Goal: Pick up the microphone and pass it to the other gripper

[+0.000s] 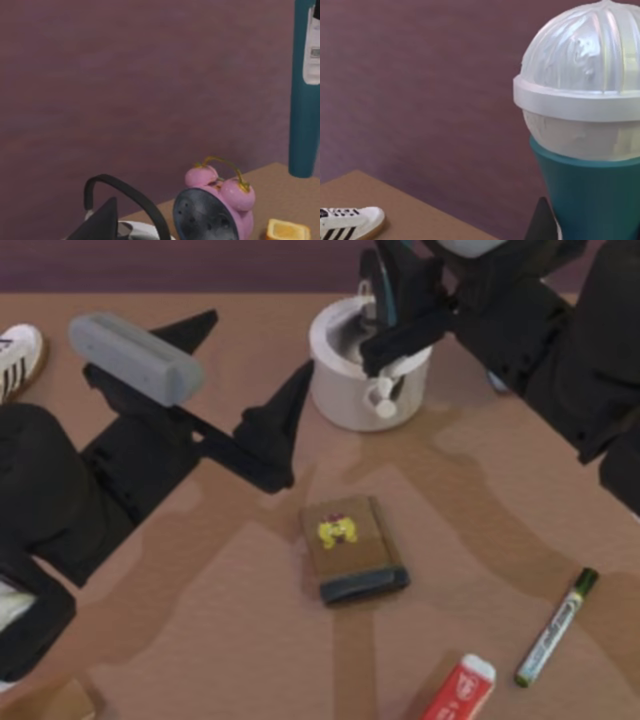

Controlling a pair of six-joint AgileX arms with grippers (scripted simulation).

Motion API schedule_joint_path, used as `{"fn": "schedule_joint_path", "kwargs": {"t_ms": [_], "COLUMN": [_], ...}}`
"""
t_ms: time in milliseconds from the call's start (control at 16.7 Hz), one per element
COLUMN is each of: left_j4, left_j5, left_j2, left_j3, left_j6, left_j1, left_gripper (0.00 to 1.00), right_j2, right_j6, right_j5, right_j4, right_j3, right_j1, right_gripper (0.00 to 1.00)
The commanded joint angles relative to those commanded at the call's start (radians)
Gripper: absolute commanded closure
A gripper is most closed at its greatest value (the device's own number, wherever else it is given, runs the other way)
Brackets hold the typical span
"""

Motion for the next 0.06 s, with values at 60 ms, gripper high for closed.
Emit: {"fn": "schedule_joint_path", "kwargs": {"t_ms": [60], "left_j4": [0.000], "left_j5": [0.000], "left_j2": [-0.001], "left_j3": [-0.001], "left_j6": [0.000], "left_j1": [0.000], "left_gripper": [0.00], "right_j2": [-0.001], "right_j6": [0.000], "right_j5": [-0.001], "right_j4": [0.000], "right_j3": [-0.001], "right_j1": [-0.001], "right_gripper": [1.00]}}
